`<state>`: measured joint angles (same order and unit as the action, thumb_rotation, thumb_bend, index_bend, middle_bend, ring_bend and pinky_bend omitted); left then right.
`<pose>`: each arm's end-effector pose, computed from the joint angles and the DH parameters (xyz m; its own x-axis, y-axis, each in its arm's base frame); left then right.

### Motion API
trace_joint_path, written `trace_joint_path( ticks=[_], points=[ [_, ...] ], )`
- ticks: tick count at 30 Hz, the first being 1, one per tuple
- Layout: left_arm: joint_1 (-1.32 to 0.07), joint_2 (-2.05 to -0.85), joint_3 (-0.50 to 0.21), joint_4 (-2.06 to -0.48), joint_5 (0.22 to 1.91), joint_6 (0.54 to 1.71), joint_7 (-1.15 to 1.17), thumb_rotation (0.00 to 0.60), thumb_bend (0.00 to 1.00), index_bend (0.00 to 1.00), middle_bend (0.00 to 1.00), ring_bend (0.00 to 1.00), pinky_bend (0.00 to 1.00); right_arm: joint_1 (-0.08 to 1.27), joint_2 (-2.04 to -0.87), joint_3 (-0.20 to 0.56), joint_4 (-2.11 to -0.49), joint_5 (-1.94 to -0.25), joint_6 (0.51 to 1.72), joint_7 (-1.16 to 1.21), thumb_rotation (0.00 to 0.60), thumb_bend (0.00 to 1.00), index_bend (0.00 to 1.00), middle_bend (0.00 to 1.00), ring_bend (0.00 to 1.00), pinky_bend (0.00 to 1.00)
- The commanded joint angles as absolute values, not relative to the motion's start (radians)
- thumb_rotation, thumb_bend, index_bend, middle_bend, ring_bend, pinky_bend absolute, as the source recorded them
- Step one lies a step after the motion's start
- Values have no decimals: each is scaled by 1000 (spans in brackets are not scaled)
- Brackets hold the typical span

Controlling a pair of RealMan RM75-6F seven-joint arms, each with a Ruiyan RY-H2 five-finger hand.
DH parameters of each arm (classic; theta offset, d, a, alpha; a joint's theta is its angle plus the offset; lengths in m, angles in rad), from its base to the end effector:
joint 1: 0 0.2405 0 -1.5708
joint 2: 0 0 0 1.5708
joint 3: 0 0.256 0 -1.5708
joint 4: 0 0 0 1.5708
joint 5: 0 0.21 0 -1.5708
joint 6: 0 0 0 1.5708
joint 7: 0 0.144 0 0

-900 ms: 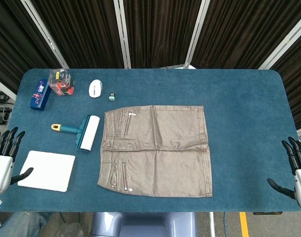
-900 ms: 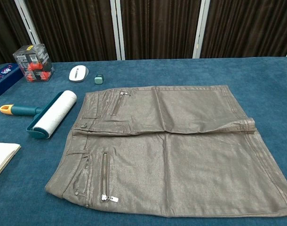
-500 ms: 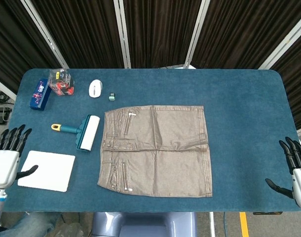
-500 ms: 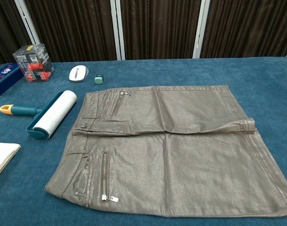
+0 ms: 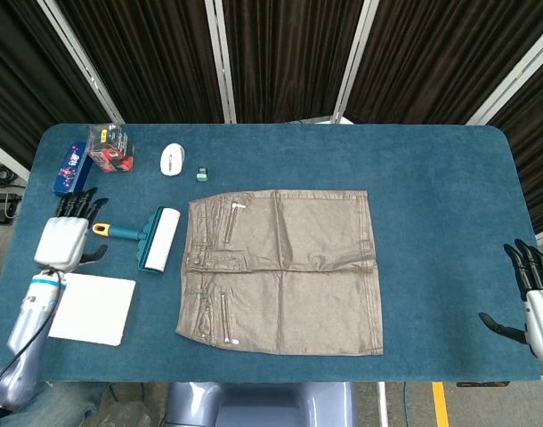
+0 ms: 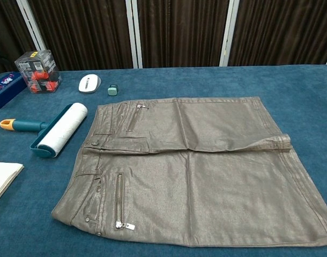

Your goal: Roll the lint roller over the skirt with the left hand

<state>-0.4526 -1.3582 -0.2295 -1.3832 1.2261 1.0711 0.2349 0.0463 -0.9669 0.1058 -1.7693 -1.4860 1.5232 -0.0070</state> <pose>-0.2746 0.3296 0.0875 0.5063 0.1046 0.8560 0.8622 -0.0813 -0.5000 -0.2902 -0.1788 0.2048 0.3934 0.0740 0.9164 -0.9193 0.0213 0.3929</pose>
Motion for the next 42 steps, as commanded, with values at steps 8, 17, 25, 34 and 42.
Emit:
trace_joint_path(
  ticks=[8, 17, 25, 34, 42],
  points=[
    [-539, -1586, -205, -1007, 1178, 909, 77, 600, 377, 222, 103, 54, 105, 62, -979, 116, -1751, -1433, 1485, -25, 600, 0, 0, 0, 0, 0],
    [-573, -1671, -179, -849, 1244, 887, -51, 600, 383, 256, 140, 89, 159, 68, -982, 116, -1751, -1431, 1480, -35, 600, 0, 0, 0, 0, 0],
    [-605, -1718, -161, -791, 1284, 882, -69, 600, 406, 275, 164, 123, 187, 74, -989, 119, -1747, -1412, 1468, -49, 600, 0, 0, 0, 0, 0],
    [-624, -1768, -160, -717, 1284, 867, -65, 600, 429, 340, 197, 162, 237, 82, -995, 123, -1739, -1388, 1451, -63, 600, 0, 0, 0, 0, 0],
    [-622, -1776, -157, -694, 1286, 865, -81, 600, 431, 340, 198, 161, 238, 84, -996, 123, -1738, -1383, 1448, -66, 600, 0, 0, 0, 0, 0]
  ],
)
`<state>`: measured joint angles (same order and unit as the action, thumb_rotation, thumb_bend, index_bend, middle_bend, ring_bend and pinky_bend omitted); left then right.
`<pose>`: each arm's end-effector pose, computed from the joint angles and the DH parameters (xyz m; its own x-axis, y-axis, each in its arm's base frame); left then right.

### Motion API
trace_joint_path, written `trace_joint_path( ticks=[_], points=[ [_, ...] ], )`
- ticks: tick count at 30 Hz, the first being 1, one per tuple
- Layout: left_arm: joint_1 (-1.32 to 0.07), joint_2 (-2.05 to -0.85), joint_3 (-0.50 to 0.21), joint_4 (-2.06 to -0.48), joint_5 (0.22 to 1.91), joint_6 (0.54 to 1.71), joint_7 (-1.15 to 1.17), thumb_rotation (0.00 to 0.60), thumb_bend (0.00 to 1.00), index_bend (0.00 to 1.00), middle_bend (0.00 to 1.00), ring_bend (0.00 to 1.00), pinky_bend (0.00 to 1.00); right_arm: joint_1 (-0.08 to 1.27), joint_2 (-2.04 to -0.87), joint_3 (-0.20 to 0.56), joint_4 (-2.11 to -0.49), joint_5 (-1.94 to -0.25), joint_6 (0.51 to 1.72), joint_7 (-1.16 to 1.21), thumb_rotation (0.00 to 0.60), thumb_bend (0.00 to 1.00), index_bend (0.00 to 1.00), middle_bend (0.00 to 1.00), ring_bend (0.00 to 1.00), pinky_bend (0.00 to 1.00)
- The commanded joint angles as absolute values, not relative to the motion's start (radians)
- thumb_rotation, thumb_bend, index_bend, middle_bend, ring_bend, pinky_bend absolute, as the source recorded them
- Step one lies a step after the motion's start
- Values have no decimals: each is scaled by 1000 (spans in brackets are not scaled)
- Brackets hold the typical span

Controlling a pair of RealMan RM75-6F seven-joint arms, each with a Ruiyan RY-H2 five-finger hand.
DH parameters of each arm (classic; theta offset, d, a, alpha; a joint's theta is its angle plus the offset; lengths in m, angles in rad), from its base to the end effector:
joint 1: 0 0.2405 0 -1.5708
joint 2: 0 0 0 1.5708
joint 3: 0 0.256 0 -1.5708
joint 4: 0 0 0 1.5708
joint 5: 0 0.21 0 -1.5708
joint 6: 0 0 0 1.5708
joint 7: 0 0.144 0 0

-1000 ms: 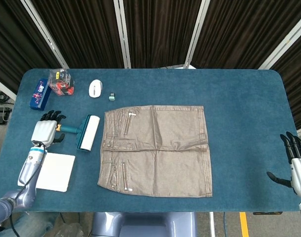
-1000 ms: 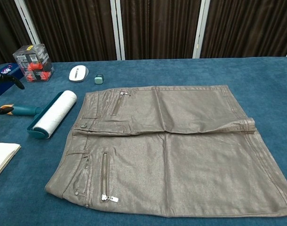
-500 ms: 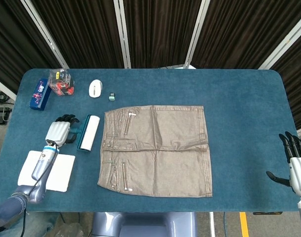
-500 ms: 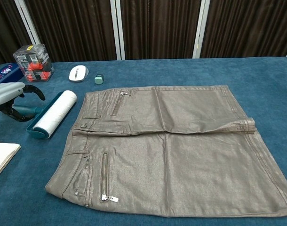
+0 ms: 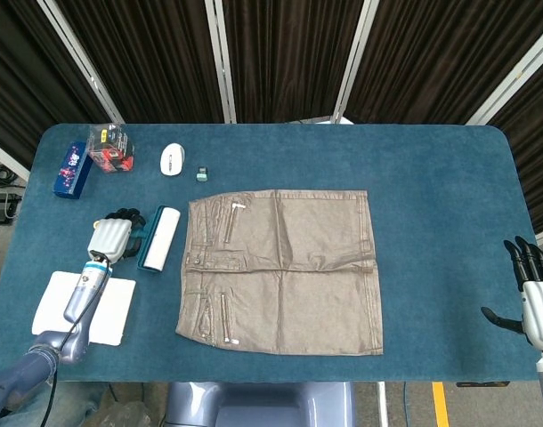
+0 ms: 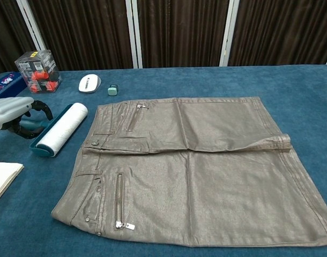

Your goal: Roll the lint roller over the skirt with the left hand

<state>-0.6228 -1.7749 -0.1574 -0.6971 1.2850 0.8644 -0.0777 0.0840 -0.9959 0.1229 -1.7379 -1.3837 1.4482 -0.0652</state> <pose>-0.3031 0.3785 -0.0120 0.4872 0.2465 0.8378 0.8724 -0.0938 -0.4797 -0.3040 -0.1936 0.1972 0.4348 0.0261 0.9001 -0.8979 0.0892 0.4311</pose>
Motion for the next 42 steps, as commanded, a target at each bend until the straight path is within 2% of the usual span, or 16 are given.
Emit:
trace_joint_path(
  ticks=[1, 21, 29, 31, 35, 42],
  points=[
    [-621, -1776, -157, -693, 1286, 867, -84, 600, 430, 340, 199, 161, 238, 84, -996, 123, -1738, -1384, 1448, -66, 600, 0, 0, 0, 0, 0],
    [-619, -1780, -148, -657, 1299, 858, -122, 600, 431, 349, 211, 166, 247, 88, -998, 119, -1740, -1377, 1440, -77, 600, 0, 0, 0, 0, 0],
    [-620, -1786, -143, -647, 1315, 880, -130, 600, 477, 408, 281, 215, 288, 91, -996, 119, -1740, -1371, 1433, -78, 600, 0, 0, 0, 0, 0],
    [-621, -1781, -143, -653, 1314, 873, -130, 600, 514, 496, 346, 254, 332, 93, -995, 118, -1741, -1369, 1428, -75, 600, 0, 0, 0, 0, 0],
    [-620, -1767, -144, -672, 1312, 875, -117, 600, 575, 576, 467, 340, 420, 94, -993, 118, -1741, -1367, 1425, -71, 600, 0, 0, 0, 0, 0],
    [-617, -1705, -144, -775, 1340, 938, -92, 600, 633, 597, 489, 376, 458, 91, -989, 117, -1746, -1370, 1430, -64, 600, 0, 0, 0, 0, 0]
  ],
)
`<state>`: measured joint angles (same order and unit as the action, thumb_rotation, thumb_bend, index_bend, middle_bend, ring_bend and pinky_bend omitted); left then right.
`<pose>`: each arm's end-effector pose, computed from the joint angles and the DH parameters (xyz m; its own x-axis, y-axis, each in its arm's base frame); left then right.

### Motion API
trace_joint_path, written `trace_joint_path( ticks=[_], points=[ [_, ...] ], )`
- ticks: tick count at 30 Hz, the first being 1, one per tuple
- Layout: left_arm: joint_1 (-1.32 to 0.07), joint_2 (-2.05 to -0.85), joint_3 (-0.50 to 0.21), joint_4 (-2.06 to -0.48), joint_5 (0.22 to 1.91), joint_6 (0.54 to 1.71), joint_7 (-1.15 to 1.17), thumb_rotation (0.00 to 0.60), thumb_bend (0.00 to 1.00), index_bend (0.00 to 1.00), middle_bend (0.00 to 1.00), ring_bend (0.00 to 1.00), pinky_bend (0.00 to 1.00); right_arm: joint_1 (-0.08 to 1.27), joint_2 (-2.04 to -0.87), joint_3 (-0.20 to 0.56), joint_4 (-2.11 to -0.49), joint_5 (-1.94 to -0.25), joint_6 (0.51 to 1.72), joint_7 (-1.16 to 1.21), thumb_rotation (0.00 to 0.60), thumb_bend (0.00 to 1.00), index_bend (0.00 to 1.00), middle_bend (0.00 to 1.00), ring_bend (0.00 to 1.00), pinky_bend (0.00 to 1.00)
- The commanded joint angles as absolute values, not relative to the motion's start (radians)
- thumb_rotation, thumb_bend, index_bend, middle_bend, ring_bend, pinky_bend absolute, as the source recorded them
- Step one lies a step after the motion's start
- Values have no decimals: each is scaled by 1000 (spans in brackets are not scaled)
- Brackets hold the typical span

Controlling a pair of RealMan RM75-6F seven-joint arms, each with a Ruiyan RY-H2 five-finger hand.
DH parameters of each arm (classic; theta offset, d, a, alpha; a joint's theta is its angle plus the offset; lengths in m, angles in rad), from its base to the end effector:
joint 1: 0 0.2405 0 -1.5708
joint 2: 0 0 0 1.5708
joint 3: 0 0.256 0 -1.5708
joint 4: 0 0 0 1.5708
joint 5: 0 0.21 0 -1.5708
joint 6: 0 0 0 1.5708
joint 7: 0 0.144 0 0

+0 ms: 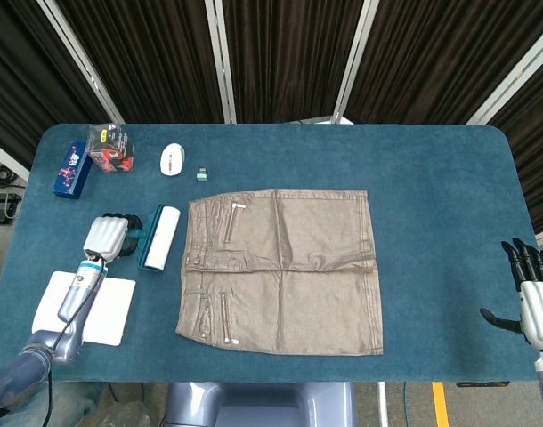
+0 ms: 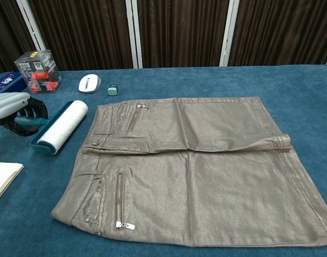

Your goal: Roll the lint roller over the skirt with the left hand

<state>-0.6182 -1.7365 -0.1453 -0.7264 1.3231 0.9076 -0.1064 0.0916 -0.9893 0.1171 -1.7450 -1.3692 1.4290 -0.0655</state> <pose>-0.3006 0.3789 0.0008 0.4962 0.2100 0.8424 0.8682 -0.1285 -0.4793 -0.3050 -0.1945 0.1959 0.4318 0.0037 0.9020 -0.8980 0.0953 0.4295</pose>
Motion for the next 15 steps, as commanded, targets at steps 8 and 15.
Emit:
trace_joint_path(
  ticks=[8, 15],
  points=[
    [-629, -1575, -147, -998, 1376, 995, 21, 600, 685, 619, 492, 379, 465, 91, -983, 118, -1746, -1366, 1428, -54, 600, 0, 0, 0, 0, 0],
    [-692, -1410, -173, -1319, 1351, 937, 300, 600, 683, 624, 495, 381, 468, 95, -979, 125, -1742, -1342, 1411, -39, 600, 0, 0, 0, 0, 0]
  ],
)
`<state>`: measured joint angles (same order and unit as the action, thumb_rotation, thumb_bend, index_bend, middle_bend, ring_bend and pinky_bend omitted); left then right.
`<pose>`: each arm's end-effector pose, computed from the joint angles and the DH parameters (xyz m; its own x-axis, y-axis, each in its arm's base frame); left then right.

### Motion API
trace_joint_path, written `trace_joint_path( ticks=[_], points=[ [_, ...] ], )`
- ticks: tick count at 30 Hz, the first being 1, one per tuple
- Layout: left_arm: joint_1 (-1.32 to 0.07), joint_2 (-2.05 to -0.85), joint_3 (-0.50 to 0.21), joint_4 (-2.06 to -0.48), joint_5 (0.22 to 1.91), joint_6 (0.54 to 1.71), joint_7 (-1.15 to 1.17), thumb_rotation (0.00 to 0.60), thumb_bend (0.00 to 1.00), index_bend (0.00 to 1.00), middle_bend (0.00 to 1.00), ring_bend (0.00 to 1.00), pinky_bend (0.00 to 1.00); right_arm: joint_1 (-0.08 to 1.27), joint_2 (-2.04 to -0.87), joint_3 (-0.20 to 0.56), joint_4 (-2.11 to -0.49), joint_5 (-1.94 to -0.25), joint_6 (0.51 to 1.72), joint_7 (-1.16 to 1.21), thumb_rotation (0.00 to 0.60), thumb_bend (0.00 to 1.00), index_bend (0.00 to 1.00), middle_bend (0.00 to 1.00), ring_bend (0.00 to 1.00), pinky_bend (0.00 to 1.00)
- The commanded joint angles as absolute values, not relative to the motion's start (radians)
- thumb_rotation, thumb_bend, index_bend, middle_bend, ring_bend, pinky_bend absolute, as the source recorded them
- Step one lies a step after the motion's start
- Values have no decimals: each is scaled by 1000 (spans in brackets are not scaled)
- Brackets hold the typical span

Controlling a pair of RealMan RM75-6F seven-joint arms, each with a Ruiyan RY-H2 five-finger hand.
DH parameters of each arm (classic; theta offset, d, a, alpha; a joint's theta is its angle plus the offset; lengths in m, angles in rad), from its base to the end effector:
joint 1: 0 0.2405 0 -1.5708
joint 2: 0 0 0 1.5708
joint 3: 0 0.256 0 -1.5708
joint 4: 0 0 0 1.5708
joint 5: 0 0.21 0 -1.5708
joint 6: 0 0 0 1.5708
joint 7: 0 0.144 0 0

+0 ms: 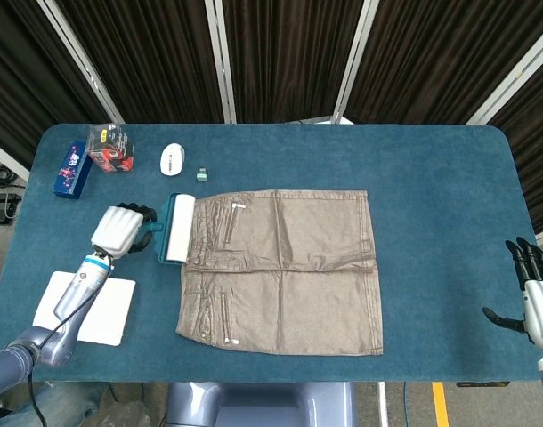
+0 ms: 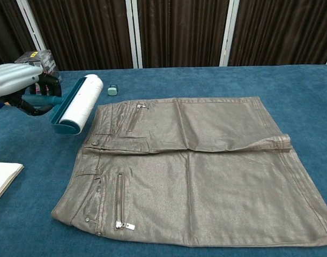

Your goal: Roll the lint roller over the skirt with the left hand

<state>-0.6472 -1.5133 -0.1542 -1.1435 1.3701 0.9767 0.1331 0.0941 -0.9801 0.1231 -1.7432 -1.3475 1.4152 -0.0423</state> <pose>-0.2345 0.3711 0.0301 0.5939 0.1150 0.7963 0.7778 -0.3353 -0.5317 -0.3082 -0.1963 0.1992 0.4160 -0.0005 0.9093 -0.9035 0.1133 0.4134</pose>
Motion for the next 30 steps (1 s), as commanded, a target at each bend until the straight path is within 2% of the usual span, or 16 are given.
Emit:
trace_joint_path(
  ticks=[1, 4, 10, 21, 30],
  points=[
    [-701, -1397, -177, -1349, 1336, 921, 334, 600, 687, 624, 495, 382, 468, 96, -978, 126, -1741, -1339, 1409, -38, 600, 0, 0, 0, 0, 0],
    [-744, -1368, -183, -1427, 1287, 862, 462, 600, 693, 626, 496, 382, 469, 97, -975, 128, -1741, -1328, 1403, -34, 600, 0, 0, 0, 0, 0],
    [-804, -1384, -175, -1470, 1158, 806, 672, 600, 700, 628, 497, 382, 469, 98, -971, 131, -1740, -1314, 1395, -27, 600, 0, 0, 0, 0, 0],
    [-871, -1498, -123, -1367, 1053, 800, 828, 600, 703, 637, 499, 383, 469, 96, -960, 135, -1735, -1300, 1386, -1, 600, 0, 0, 0, 0, 0],
    [-937, -1581, -111, -1368, 1011, 815, 931, 600, 705, 646, 508, 387, 474, 100, -953, 142, -1724, -1283, 1371, 25, 600, 0, 0, 0, 0, 0]
  ],
)
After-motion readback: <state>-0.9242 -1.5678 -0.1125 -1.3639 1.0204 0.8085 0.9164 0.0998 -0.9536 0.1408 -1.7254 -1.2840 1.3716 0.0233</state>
